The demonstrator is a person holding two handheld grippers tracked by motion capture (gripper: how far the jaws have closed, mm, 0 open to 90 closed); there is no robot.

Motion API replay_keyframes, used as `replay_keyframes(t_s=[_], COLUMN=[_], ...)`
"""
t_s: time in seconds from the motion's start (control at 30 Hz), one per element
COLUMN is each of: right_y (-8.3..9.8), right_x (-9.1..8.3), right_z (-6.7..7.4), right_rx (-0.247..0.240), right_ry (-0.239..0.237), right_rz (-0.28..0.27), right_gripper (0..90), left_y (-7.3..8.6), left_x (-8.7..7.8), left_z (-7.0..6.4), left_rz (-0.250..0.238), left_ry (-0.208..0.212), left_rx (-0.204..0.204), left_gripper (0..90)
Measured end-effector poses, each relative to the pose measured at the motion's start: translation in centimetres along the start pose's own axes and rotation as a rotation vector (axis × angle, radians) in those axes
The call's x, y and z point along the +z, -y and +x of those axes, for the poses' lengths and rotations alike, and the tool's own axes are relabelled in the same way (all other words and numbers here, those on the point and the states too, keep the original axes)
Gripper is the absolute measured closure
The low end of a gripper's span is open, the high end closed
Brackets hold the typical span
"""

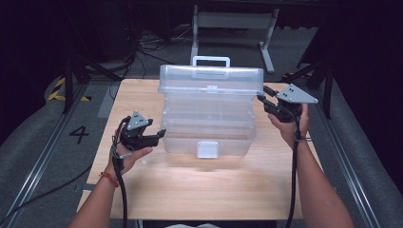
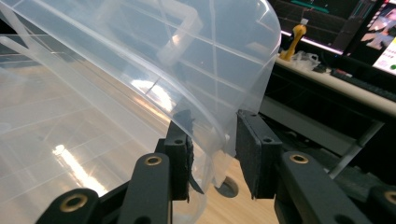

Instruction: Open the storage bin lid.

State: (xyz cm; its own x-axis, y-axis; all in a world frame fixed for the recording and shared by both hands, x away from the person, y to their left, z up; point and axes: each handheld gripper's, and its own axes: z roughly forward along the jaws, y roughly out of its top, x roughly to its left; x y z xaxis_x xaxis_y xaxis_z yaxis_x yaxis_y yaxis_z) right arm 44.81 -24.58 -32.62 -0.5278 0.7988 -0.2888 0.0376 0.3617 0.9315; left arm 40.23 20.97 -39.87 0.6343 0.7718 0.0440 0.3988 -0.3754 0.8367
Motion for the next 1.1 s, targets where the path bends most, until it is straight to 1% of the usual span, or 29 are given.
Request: replay_keyframes(t_s=[0.17,0.3,0.37,0.43,0.47,0.53,0.57,0.7,0.8,0.9,1.0,1.1], right_y=[-0.3,-0.6,-0.8,-0.8,-0.9,-0.9,-0.9,-1.1,-1.3,-1.5,-1.5,-1.6], right_x=[0.2,0.4,0.6,0.6,0.7,0.7,0.8,1.0,1.2,1.5,1.6,1.9], right_z=[-0.1,-0.2,-0.3,-0.3,-0.3,-0.4,-0.5,-0.8,-0.9,-1.1,-1.1,-1.2], right_rx=[-0.002,-0.007,-0.003,0.002,0.003,0.006,0.009,0.025,0.022,0.029,0.032,0.030], right_ry=[0.010,0.025,0.028,0.026,0.030,0.032,0.029,0.019,0.025,0.027,0.034,0.035], right_rz=[0.004,0.003,0.006,0.006,0.005,0.003,0.003,0.004,0.009,0.009,0.003,0.016], right_gripper=[68.1,68.7,68.8,68.8,68.9,69.0,68.9,68.7,68.6,68.6,68.4,67.9], left_y=[0.1,0.1,0.1,0.0,0.1,0.0,0.0,-0.1,-0.1,-0.1,0.0,0.1], left_x=[0.1,0.2,0.2,0.2,0.3,0.3,0.3,0.5,0.5,0.6,0.6,0.6], left_z=[0.1,0.1,0.2,0.2,0.2,0.2,0.2,0.2,0.2,0.2,0.3,0.3], left_rz=[-0.010,-0.006,-0.003,-0.004,-0.002,0.004,0.005,0.010,0.011,0.012,0.000,-0.004], left_ry=[-0.006,0.001,-0.003,-0.007,-0.004,-0.003,-0.004,-0.005,-0.007,-0.005,0.006,0.006], left_rx=[-0.004,-0.011,0.002,0.006,-0.007,-0.008,0.000,-0.003,0.004,-0.002,-0.010,-0.015], left_gripper=[36.5,36.5,36.6,36.6,36.6,36.7,36.6,36.9,37.0,37.0,37.0,37.0])
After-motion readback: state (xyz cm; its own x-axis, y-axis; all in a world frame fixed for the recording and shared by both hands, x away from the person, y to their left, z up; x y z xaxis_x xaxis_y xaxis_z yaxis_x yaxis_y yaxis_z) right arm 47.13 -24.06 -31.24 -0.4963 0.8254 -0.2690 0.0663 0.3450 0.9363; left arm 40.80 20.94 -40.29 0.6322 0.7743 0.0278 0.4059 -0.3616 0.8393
